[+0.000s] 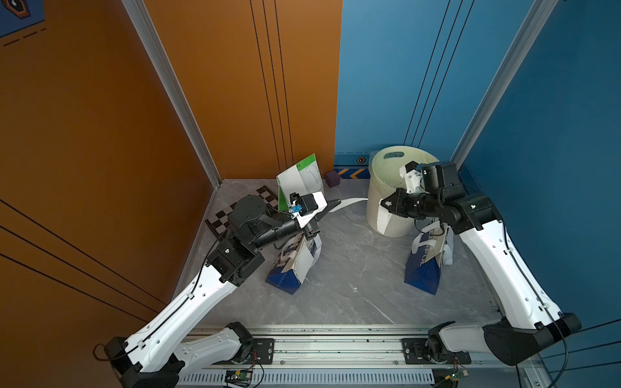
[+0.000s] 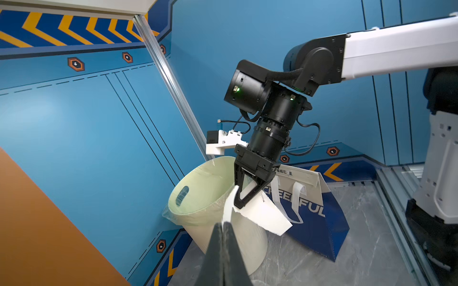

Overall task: Shred takeout receipts and throw away
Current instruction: Shred the takeout receipt, then place the takeout receipt in the trash bin, then shred the takeout receipt.

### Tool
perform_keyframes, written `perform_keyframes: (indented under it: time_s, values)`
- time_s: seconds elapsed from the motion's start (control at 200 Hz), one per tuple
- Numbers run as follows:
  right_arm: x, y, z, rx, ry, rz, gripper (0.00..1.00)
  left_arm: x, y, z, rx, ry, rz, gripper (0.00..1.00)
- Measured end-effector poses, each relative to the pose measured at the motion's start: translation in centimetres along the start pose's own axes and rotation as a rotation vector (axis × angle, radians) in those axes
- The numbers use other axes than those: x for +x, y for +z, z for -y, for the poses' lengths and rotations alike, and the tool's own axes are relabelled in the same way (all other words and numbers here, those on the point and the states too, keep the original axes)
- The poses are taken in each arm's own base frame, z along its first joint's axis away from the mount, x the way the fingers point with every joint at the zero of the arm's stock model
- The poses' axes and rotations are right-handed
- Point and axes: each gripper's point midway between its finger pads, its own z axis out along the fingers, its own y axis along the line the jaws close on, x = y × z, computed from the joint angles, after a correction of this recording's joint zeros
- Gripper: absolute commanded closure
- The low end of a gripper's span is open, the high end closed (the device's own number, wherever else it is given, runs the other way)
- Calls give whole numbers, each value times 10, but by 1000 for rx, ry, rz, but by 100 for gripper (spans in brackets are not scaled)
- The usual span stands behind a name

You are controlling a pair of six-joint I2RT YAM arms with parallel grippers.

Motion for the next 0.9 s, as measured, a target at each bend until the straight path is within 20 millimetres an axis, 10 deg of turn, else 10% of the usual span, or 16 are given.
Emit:
perform_keyframes:
  time_s: [0.185,0.36,0.565,0.741,0.901]
  values:
    - [-62,-49,-11,67,-125,259,100,23,22,-15,-67,-366,-29,100]
    - [-124,-67,39,275,-76,484,100,52,46,-20,-95,-622,-58,100]
    - [-170,-21,111,449,-8,519,100,55,50,-20,-100,-753,-49,100]
    - [-159,40,150,524,-19,391,73,55,51,-24,-104,-804,-37,100]
    - [-153,50,158,542,-45,350,58,64,55,-31,-105,-835,-39,100]
